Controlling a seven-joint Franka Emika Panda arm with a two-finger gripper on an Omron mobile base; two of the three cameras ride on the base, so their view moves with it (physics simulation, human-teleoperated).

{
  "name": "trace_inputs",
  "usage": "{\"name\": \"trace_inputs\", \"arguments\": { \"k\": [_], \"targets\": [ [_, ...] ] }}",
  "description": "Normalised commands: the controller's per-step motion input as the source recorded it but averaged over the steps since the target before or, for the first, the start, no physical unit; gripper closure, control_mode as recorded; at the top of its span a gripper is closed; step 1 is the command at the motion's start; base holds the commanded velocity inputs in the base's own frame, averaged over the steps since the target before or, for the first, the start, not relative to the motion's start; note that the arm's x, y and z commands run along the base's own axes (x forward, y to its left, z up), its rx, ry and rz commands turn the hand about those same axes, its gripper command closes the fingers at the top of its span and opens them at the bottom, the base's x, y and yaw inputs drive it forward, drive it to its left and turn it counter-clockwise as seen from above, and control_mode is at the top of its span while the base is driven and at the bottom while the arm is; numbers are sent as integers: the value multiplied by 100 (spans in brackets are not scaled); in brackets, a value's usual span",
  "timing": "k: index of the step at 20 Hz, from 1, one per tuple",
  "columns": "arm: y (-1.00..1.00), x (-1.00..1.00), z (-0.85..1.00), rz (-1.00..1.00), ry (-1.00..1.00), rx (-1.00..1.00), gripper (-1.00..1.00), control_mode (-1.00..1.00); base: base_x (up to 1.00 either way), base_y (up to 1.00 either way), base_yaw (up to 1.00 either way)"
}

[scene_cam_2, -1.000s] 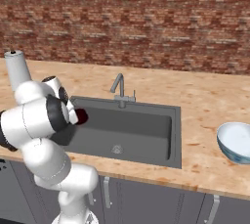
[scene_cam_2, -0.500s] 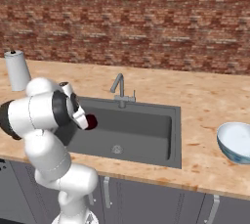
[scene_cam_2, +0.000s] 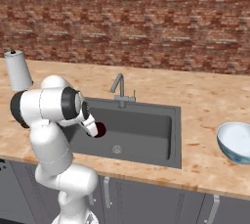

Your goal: Pick the mug and place it in the sink. Pick the bowl and place it in the open cabinet and then close the cabinet.

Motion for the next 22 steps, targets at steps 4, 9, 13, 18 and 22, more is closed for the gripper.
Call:
{"name": "trace_inputs", "arguments": {
  "k": [4,9,13,18,22],
  "targets": [
    [-17,15,-40,0,0,0,100,-100,0,0,0],
    [-10,20,-30,0,0,0,100,-100,0,0,0],
    [-8,23,-18,3,0,0,100,-100,0,0,0],
    [-2,25,-18,3,0,0,100,-100,0,0,0],
    [-3,21,-29,3,3,0,100,-100,0,0,0]
  ]
}}
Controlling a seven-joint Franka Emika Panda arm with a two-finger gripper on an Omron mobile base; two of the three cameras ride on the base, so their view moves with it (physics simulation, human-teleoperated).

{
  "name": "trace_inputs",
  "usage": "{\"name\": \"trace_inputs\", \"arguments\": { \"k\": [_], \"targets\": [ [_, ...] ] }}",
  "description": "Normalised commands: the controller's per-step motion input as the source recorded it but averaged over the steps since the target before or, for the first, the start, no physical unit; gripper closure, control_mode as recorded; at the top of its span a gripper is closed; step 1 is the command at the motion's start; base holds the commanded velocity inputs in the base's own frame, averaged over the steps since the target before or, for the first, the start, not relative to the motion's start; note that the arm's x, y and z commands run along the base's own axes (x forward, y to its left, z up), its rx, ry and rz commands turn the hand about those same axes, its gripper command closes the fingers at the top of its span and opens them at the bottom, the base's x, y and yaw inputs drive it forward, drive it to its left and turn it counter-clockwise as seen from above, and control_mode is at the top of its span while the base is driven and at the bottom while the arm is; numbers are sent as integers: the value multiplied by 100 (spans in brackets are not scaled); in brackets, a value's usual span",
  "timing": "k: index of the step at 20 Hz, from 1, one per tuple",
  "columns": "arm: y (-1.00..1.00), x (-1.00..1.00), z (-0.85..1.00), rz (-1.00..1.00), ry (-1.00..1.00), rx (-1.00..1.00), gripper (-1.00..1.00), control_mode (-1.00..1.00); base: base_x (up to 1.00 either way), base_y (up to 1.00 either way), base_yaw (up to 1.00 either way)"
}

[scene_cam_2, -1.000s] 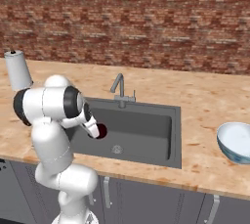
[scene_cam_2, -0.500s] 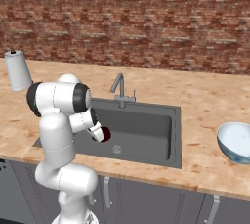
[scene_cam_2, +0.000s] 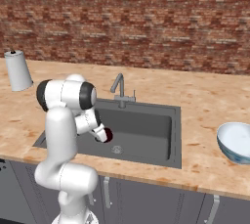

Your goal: Pick the mug and place it in the sink. Pick the bowl and place it in the open cabinet and then close the cabinet.

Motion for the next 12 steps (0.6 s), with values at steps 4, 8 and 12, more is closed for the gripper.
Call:
{"name": "trace_inputs", "arguments": {
  "k": [4,8,12],
  "targets": [
    [-4,23,-33,2,3,0,100,-100,0,0,0],
    [-5,27,-27,4,0,0,100,-100,0,0,0],
    [-2,29,-20,4,0,0,100,-100,0,0,0]
  ]
}}
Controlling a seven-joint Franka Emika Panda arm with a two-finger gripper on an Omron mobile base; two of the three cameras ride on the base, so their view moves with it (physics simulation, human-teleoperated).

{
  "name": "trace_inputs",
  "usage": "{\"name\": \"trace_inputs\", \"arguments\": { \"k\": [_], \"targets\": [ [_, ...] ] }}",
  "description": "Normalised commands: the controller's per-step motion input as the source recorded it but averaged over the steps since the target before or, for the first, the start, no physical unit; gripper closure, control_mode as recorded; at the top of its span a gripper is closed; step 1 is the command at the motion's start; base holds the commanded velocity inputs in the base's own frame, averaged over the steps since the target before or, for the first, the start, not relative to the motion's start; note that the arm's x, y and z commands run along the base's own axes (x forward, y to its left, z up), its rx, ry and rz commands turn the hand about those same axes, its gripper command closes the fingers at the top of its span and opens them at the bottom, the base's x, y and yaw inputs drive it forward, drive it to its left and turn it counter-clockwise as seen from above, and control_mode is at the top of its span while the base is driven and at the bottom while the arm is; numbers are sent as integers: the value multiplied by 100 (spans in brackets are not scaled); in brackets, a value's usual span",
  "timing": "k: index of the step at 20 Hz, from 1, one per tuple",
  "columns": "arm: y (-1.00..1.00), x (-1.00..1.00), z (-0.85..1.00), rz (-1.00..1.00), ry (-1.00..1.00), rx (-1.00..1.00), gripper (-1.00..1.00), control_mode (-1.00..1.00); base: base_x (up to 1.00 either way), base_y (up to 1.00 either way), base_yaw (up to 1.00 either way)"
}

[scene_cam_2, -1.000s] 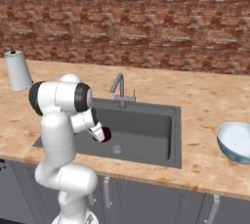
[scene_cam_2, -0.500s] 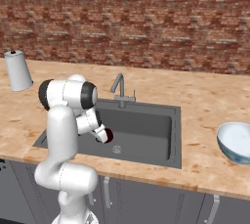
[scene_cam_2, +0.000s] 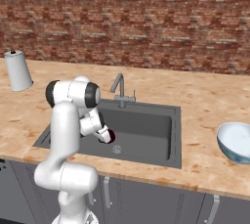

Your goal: Pick the mug and place it in the sink. Pick the bowl and place it in the open cabinet and then close the cabinet.

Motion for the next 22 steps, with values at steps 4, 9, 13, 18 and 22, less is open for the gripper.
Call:
{"name": "trace_inputs", "arguments": {
  "k": [4,9,13,18,22],
  "targets": [
    [-1,14,-14,5,0,0,100,-100,0,0,0],
    [-5,14,-20,6,0,1,100,-100,0,0,0],
    [0,11,-17,5,0,1,100,-100,0,0,0],
    [0,14,-18,6,0,1,100,-100,0,0,0],
    [0,20,-16,4,0,3,100,-100,0,0,0]
  ]
}}
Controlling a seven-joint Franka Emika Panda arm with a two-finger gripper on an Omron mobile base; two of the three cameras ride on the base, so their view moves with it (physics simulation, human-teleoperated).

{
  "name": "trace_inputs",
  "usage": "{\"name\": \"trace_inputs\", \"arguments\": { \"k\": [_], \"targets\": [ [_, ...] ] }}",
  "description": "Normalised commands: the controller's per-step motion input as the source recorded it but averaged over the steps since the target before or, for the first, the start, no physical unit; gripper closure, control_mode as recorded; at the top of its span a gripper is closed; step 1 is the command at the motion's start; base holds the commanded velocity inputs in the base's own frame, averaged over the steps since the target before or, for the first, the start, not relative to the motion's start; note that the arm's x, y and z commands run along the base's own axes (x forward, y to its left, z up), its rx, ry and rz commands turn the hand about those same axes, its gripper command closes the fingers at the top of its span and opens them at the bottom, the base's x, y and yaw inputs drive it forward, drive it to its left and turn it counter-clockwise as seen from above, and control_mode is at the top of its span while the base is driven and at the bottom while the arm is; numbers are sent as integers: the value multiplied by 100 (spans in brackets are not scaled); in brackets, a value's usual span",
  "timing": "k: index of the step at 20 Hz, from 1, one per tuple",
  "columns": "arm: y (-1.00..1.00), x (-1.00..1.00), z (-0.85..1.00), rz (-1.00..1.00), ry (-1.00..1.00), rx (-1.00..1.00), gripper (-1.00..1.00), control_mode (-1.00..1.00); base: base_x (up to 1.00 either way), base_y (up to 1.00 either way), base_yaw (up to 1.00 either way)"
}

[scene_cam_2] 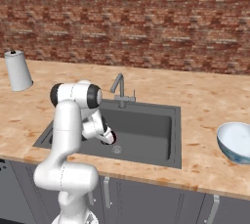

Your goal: Pick the mug and place it in the sink. Pick the bowl and place it in the open cabinet and then close the cabinet.

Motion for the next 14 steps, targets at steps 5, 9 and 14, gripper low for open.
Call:
{"name": "trace_inputs", "arguments": {
  "k": [5,9,14],
  "targets": [
    [0,15,-18,4,0,3,-100,-100,0,0,0],
    [0,11,-11,4,0,2,-100,-100,0,0,0],
    [0,1,0,3,0,0,-100,-100,0,0,0]
  ]
}}
